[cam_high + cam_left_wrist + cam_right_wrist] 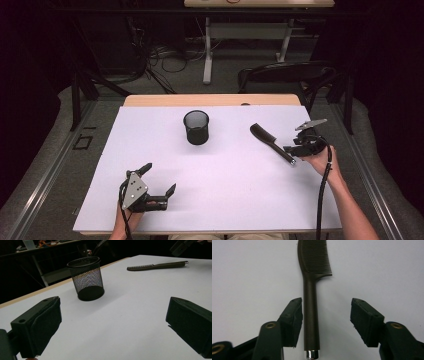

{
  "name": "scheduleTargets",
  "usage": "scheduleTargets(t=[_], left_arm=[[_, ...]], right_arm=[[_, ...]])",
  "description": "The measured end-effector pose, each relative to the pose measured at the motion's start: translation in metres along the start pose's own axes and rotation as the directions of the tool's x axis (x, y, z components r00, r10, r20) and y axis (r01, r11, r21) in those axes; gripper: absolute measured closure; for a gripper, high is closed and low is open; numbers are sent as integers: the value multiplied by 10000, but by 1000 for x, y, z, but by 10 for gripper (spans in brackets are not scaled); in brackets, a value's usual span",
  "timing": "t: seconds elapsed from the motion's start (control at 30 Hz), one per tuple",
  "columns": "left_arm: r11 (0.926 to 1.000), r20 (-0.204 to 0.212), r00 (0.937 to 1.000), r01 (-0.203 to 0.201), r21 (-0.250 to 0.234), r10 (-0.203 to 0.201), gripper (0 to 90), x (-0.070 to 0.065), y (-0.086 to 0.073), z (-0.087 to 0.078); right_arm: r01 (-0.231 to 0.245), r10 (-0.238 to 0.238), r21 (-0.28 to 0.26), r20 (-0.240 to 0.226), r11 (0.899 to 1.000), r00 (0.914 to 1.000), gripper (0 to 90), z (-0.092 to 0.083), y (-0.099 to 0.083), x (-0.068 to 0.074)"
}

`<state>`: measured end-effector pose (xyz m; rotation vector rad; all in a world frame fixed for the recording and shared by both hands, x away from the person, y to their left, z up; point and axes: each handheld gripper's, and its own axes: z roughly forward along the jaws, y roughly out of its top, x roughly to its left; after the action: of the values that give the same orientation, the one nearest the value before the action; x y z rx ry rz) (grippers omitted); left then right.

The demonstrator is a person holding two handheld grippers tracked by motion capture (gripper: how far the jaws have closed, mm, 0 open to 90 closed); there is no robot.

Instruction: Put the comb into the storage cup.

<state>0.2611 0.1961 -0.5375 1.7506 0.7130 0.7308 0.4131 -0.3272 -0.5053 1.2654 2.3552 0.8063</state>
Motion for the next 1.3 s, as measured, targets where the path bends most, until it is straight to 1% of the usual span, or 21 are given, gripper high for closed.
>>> scheduleTargets(t=[0.07,0.1,0.17,0.27,0.3,0.33,0.37,0.4,0.5,0.63,0.73,0.8,0.87,0.9,0.93,1.0,1.03,1.07,1.17,1.2,1.3], left_arm=[[10000,5,10000,-7,1,7,1,0,0,0],[10000,5,10000,-7,-5,7,1,0,0,0],[10000,-26,10000,6,-11,-6,1,0,0,0],[10000,-22,10000,-10,5,10,1,0,0,0],[10000,-16,10000,0,-5,0,1,0,0,0],[10000,-4,10000,-2,-12,2,1,0,0,0],[10000,-4,10000,-6,-16,6,1,0,0,0],[10000,-2,10000,-1,-9,1,2,0,0,0],[10000,3,10000,11,-1,-11,2,0,0,0],[10000,5,10000,-1,44,1,2,0,0,0],[10000,-14,10000,-1,19,1,1,0,0,0],[10000,-22,10000,4,17,-4,1,0,0,0],[10000,-18,10000,14,0,-14,1,0,0,0],[10000,-18,10000,6,6,-6,1,0,0,0],[10000,-15,10000,-12,30,12,2,0,0,0],[10000,-7,10000,-2,22,2,1,0,0,0],[10000,-19,10000,-3,16,3,1,0,0,0],[10000,-23,10000,7,0,-7,2,0,0,0],[10000,-38,10000,19,-4,-19,1,0,0,0],[10000,-33,10000,23,-8,-23,2,0,0,0],[10000,-24,10000,1,-1,-1,1,0,0,0]], right_arm=[[120,-120,-19,-13,9999,9999,370,-2,2,1],[82,-82,-24,-55,10000,10000,339,-3,3,2],[204,-205,-55,-110,9998,9997,322,-4,5,3],[188,-190,-102,-220,9998,9996,287,-6,7,4],[273,-275,-87,-241,9996,9993,269,-6,9,4],[219,-221,-61,-244,9997,9995,248,-6,10,5],[311,-313,-55,-272,9995,9991,227,-6,11,5],[275,-274,27,-289,9996,9992,206,-6,12,6],[526,-521,192,-275,9984,9983,153,-4,15,7],[562,-548,292,-457,9980,9975,111,0,17,8],[734,-709,433,-560,9964,9959,105,4,19,9],[827,-790,536,-683,9951,9945,82,6,21,11],[983,-947,545,-643,9937,9934,59,8,23,12],[1058,-1014,558,-773,9928,9918,51,9,25,12],[990,-940,601,-809,9933,9923,43,9,26,13],[1102,-1050,643,-794,9918,9913,21,10,29,13],[1011,-942,758,-890,9920,9916,15,10,30,13],[1057,-985,770,-920,9914,9909,0,11,31,14],[1187,-1090,964,-1007,9882,9889,0,13,34,15],[1266,-1161,971,-1066,9872,9875,0,15,36,14],[1287,-1169,1016,-1150,9865,9865,0,17,40,14]])
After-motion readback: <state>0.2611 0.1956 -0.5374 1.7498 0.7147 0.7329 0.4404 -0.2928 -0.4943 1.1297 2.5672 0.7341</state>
